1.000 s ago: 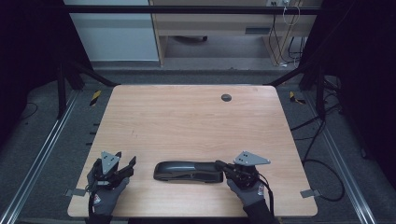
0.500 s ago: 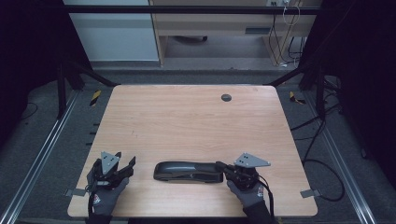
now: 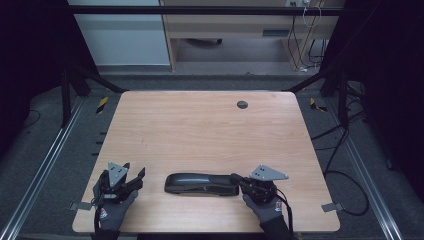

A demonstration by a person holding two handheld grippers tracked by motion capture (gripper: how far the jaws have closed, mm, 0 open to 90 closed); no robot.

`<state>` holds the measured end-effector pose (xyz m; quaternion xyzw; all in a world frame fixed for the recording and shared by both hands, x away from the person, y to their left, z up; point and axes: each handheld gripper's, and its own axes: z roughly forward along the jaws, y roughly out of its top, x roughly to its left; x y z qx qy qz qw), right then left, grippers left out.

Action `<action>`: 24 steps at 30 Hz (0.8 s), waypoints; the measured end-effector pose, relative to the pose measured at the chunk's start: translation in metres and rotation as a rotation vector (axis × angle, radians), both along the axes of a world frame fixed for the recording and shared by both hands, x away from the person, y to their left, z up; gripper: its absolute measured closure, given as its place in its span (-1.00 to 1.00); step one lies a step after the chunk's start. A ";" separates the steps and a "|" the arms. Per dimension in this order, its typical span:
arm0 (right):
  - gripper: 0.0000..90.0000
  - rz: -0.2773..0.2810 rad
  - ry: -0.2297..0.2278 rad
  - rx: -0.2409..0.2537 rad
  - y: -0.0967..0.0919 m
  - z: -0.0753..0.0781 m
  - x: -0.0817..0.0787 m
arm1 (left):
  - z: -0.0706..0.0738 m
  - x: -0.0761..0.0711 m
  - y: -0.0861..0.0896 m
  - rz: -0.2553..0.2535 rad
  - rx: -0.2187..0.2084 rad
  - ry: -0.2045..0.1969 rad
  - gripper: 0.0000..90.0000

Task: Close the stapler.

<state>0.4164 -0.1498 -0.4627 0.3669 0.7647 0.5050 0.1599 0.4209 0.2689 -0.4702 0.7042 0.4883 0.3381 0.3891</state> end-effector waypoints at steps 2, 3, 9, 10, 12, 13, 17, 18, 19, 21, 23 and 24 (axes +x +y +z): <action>1.00 0.001 0.005 -0.002 0.000 0.001 0.001 | 0.000 0.000 0.000 -0.001 -0.002 0.002 -0.10; 1.00 0.001 0.007 0.001 0.000 0.001 0.001 | 0.000 0.000 0.000 -0.002 -0.002 0.002 -0.10; 1.00 0.010 -0.011 0.067 -0.002 0.014 0.002 | -0.001 0.001 0.001 -0.005 -0.005 0.007 -0.10; 1.00 0.005 -0.011 0.056 -0.001 0.017 0.002 | -0.001 0.001 0.001 -0.006 -0.005 0.008 -0.10; 1.00 0.002 -0.015 0.048 0.000 0.017 0.002 | -0.001 0.001 0.000 -0.008 -0.005 0.009 -0.10; 1.00 0.002 -0.016 0.049 0.000 0.017 0.003 | -0.001 0.001 0.000 -0.009 -0.003 0.009 -0.10; 1.00 -0.011 -0.020 0.037 -0.001 0.018 0.004 | -0.002 0.001 -0.001 -0.013 -0.005 0.014 -0.10; 0.99 -0.015 -0.021 0.036 -0.001 0.018 0.004 | -0.002 0.001 -0.001 -0.015 -0.004 0.016 -0.10; 0.98 -0.027 -0.030 0.038 -0.004 0.019 0.005 | -0.002 0.001 -0.001 -0.015 -0.004 0.016 -0.10; 0.97 -0.038 -0.032 0.040 -0.007 0.020 0.005 | -0.002 0.001 -0.001 -0.018 -0.005 0.018 -0.11; 0.93 -0.058 -0.041 0.041 -0.012 0.020 0.006 | -0.002 0.002 -0.001 -0.020 -0.004 0.018 -0.11; 0.91 -0.072 -0.042 0.042 -0.016 0.020 0.007 | -0.002 0.002 -0.001 -0.021 -0.002 0.020 -0.11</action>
